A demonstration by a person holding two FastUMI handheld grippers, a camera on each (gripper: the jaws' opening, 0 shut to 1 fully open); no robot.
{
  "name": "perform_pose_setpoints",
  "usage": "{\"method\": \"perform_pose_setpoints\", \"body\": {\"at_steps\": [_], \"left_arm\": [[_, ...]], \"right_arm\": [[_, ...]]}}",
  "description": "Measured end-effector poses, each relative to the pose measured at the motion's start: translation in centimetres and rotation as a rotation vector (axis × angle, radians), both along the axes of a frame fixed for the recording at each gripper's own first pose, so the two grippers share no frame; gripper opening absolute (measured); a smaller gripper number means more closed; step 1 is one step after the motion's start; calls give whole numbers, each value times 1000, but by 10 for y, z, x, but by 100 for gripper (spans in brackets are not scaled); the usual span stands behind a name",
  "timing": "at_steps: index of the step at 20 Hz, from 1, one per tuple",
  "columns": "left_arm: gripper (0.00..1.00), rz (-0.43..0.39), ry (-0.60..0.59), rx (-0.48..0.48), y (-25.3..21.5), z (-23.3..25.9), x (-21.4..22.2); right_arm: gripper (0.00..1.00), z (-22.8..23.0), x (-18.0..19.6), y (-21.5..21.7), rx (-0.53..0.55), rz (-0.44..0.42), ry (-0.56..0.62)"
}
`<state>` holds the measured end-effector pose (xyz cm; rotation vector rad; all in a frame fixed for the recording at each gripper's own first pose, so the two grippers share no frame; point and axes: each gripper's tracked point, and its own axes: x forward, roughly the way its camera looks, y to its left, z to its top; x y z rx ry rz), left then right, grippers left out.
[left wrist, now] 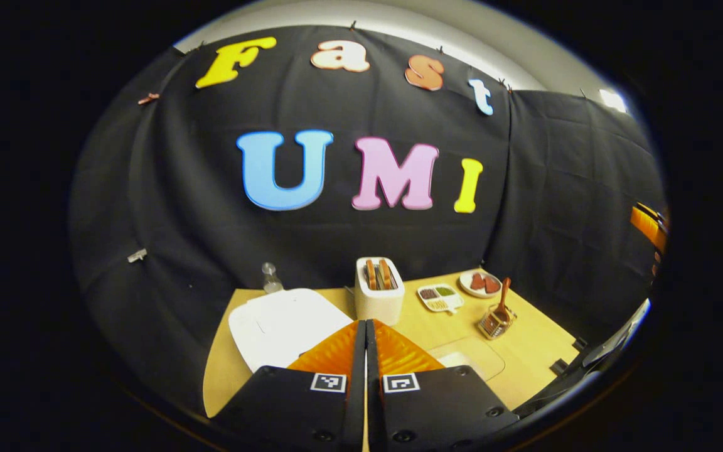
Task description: Close the left gripper, press the button to open the rice cooker; take a wooden spoon from the chopstick holder with the right hand, scoop a spoonful of rice and pour it into the rice cooker, then put the wooden spoon back into the chopstick holder.
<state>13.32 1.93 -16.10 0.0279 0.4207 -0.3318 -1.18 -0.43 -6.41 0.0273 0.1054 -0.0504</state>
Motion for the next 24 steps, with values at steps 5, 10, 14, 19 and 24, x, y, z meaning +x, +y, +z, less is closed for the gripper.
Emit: {"method": "perform_pose_setpoints", "body": {"at_steps": [5,10,14,19,24], "left_arm": [[7,29,116,104,41,-53,42],[7,18,242,104,55,-94,77],[6,-14,336,95,54,-119,86],[7,-19,373,112,56,-132,91],[7,-15,393,120,60,-138,92]], "right_arm": [[97,-5,-2,-6,-5,-22,9],[97,-8,-1,-11,-13,-41,18],[97,-10,-2,-14,-17,-63,18],[97,-12,-1,-15,-22,-74,29],[97,-17,0,-14,-22,-77,41]]}}
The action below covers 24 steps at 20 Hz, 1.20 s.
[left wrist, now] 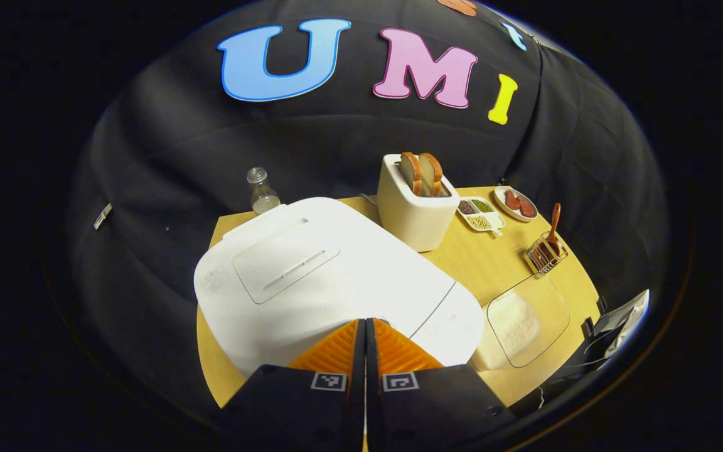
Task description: Close the left gripper, press the button to open the rice cooker; take a wooden spoon from the chopstick holder with the right hand, scoop a spoonful of rice and pour it into the rice cooker, then put the wooden spoon back into the chopstick holder.
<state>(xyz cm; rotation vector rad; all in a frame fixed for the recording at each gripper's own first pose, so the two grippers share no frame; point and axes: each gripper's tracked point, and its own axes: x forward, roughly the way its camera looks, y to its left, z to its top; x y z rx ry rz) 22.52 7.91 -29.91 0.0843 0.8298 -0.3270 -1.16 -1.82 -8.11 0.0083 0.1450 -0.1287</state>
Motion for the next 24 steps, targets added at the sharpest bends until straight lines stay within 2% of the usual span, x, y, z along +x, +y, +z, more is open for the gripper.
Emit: {"method": "perform_pose_setpoints", "body": {"at_steps": [3,7,11,16,18,19,20,21,22,23,24], "left_arm": [[7,4,43,11,0,-10,-2],[7,2,19,69,0,-4,-1],[8,48,-120,73,1,27,5],[10,125,-379,108,20,99,15],[19,157,-465,103,27,131,11],[33,167,-507,98,28,140,7],[37,164,-530,85,26,152,0],[50,164,-550,75,23,161,-8],[57,171,-580,69,22,169,-14],[70,176,-611,59,21,175,-20],[78,183,-639,45,18,184,-27]], "right_arm": [[97,0,1,0,3,-1,3],[97,2,2,0,9,-1,3],[97,1,-1,-6,-8,-1,3],[97,5,-5,-12,2,-6,-8],[97,5,-8,-13,0,-4,-12],[97,6,-8,-14,0,-2,-13],[97,5,-7,-14,0,0,-10],[97,3,-8,-13,2,5,-8],[97,2,-9,-13,2,10,-6],[97,0,-8,-12,-1,18,-5],[97,-3,-8,-13,-6,24,-1]]}}
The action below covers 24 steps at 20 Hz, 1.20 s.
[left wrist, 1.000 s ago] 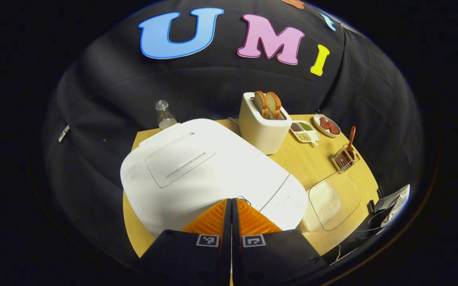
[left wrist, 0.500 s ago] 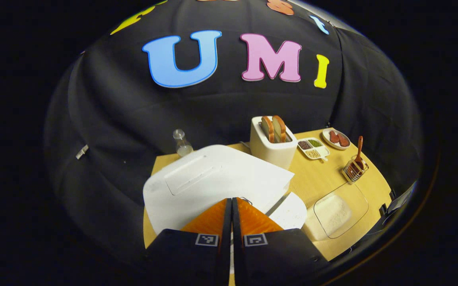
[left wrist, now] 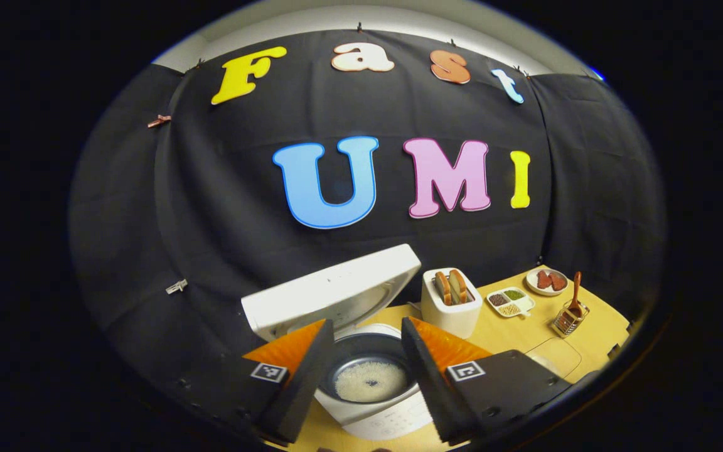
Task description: Close the left gripper, press the button to open the rice cooker; take a wooden spoon from the chopstick holder with the right hand, scoop a spoonful of rice and pour it into the rice cooker, then put the wooden spoon back into the chopstick holder.
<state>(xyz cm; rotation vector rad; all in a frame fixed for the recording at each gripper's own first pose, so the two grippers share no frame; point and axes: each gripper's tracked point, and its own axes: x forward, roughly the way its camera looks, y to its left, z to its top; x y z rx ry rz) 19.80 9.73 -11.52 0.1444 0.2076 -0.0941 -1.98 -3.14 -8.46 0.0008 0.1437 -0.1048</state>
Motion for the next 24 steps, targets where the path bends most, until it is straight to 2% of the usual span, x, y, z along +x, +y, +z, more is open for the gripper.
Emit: {"method": "perform_pose_setpoints", "body": {"at_steps": [1,3,6,10,12,21,24], "left_arm": [[89,-4,-29,-22,-4,6,-10],[99,1,-87,-78,-12,18,-25],[98,12,-136,-130,-28,28,-47],[98,79,-162,-48,-42,33,-76],[98,105,-168,-30,-54,35,-90],[97,229,-115,-87,-102,5,-125],[97,257,-104,-96,-112,0,-132]], "right_arm": [[97,-3,3,0,-2,10,3],[97,-10,7,1,10,35,6],[97,-28,16,0,42,82,6],[97,-69,37,2,89,162,44],[97,-95,52,3,115,203,75],[98,-229,122,-6,222,265,265],[98,-272,143,-1,256,309,323]]}}
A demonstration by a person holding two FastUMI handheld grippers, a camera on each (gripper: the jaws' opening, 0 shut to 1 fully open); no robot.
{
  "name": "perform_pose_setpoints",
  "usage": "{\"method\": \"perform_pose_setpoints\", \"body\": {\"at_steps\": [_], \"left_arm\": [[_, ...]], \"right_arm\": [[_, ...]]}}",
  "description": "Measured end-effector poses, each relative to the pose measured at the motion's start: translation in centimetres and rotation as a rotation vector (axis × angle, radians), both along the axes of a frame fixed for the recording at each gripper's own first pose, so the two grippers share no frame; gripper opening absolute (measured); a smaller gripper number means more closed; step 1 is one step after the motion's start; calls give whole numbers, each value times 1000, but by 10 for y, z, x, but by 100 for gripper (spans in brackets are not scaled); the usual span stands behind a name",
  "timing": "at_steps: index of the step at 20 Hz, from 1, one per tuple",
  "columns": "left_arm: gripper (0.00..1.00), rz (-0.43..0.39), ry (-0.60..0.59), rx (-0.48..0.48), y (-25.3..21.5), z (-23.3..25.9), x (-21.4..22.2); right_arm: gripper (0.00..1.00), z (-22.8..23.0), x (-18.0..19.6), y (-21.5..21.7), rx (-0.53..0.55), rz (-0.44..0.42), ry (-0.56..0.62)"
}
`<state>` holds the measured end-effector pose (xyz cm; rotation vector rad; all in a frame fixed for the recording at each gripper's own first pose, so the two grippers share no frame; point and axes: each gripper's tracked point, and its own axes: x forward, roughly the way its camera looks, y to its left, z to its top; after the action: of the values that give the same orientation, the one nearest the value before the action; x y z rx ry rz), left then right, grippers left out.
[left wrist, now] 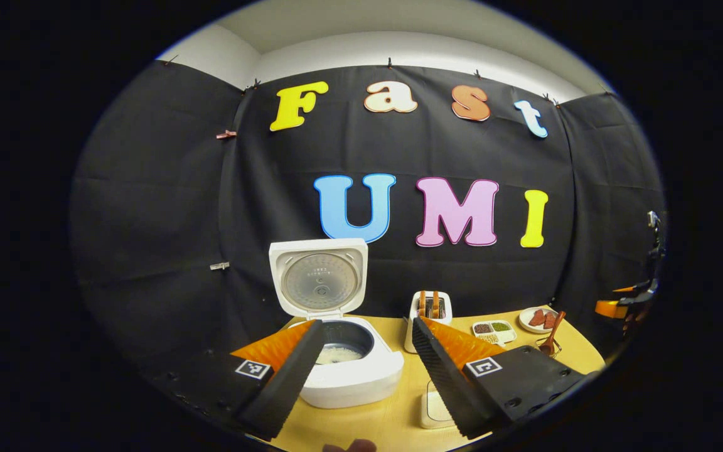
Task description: Close the left gripper, press the button to open the rice cooker; take a wooden spoon from the chopstick holder with the right hand, scoop a spoonful of rice and pour it into the rice cooker, then put the wooden spoon back into the chopstick holder.
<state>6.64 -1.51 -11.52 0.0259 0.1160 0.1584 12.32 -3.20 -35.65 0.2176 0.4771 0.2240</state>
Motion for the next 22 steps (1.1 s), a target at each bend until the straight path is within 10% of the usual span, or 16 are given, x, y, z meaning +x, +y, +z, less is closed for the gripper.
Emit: {"method": "perform_pose_setpoints", "body": {"at_steps": [15,21,22], "left_arm": [[97,168,76,11,-36,-16,-20],[97,240,121,14,-32,-26,-38],[97,245,123,21,-32,-26,-42]], "right_arm": [[81,-174,85,40,148,74,301],[28,-178,94,57,155,116,280],[33,-174,94,59,167,126,266]]}}
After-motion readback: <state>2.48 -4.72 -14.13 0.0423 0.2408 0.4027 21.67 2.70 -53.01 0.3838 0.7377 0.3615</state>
